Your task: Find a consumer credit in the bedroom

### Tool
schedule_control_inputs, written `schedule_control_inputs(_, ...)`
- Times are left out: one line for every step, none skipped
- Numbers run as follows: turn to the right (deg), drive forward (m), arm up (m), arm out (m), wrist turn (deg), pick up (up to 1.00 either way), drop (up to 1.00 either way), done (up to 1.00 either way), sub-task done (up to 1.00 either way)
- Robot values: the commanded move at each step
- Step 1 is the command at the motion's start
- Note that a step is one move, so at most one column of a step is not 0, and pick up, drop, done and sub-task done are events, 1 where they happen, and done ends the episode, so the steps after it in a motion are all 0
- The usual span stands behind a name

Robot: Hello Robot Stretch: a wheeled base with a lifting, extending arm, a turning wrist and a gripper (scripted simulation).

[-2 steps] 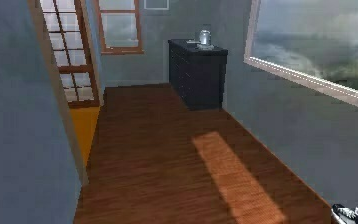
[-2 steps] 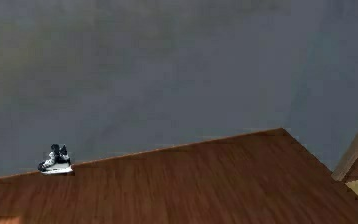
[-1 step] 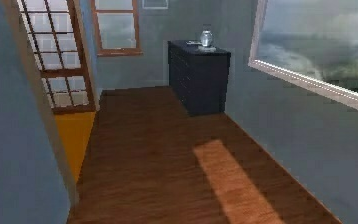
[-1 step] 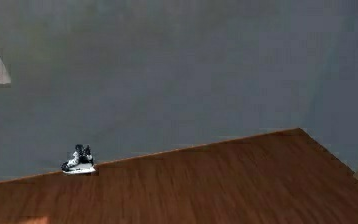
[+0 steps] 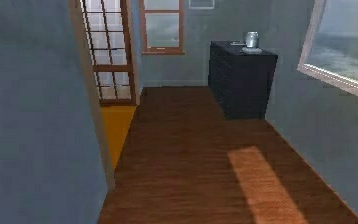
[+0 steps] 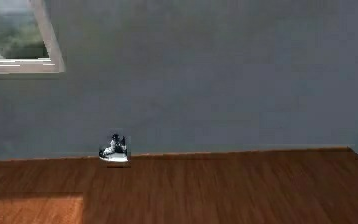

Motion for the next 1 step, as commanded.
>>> schedule_control_inputs(0.0, 1.0, 0.0, 0.0, 0.0, 0.0, 0.0, 0.0, 0.0)
